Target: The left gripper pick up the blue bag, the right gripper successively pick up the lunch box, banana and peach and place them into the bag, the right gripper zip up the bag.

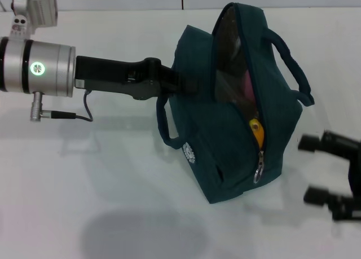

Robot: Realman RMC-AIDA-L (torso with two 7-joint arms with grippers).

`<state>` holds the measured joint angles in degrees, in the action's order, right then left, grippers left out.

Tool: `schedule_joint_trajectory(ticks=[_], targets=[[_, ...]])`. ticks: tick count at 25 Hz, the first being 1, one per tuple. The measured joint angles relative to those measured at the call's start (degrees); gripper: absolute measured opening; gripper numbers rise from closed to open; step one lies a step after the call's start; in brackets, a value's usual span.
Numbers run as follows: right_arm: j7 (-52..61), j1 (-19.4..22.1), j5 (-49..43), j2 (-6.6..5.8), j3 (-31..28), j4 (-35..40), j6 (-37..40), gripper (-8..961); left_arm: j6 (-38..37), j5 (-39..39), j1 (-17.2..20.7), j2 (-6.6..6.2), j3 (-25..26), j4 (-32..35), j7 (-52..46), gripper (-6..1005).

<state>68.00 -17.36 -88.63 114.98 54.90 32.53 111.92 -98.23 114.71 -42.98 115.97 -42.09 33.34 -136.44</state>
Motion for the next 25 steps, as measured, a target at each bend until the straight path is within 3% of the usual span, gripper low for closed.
schedule_joint_trajectory(ticks=[4,5,8,17,25], targets=[[-6.62,1.3,-0.83,-0.05,0.61,-3.45,-0.09,801,0.0,0.0,0.08,0.09,-0.01,-0.07,0.02,42],[-9.63,1.31,-1.53,-0.05,0.42,-7.3,-2.7,819,0.0,0.0,0.08,0.11,-0.01,-0.09,0.02,42],[-11.3,0.67,-1.55,0.03,0.62,-9.71,-5.19,872,-0.01,0.01,0.01,0.24,-0.01,-0.11,0.03,42],[-14.28,-3.12,-1.64,0.38,4.8,-13.66,-11.75,871,-0.09,0.06,-0.28,0.63,-0.01,-0.12,0.13,42],[-14.75,-3.71,-1.31,0.5,6.7,-13.38,-14.57,871,-0.21,-0.16,-0.1,0.75,-0.01,-0.12,0.13,42]])
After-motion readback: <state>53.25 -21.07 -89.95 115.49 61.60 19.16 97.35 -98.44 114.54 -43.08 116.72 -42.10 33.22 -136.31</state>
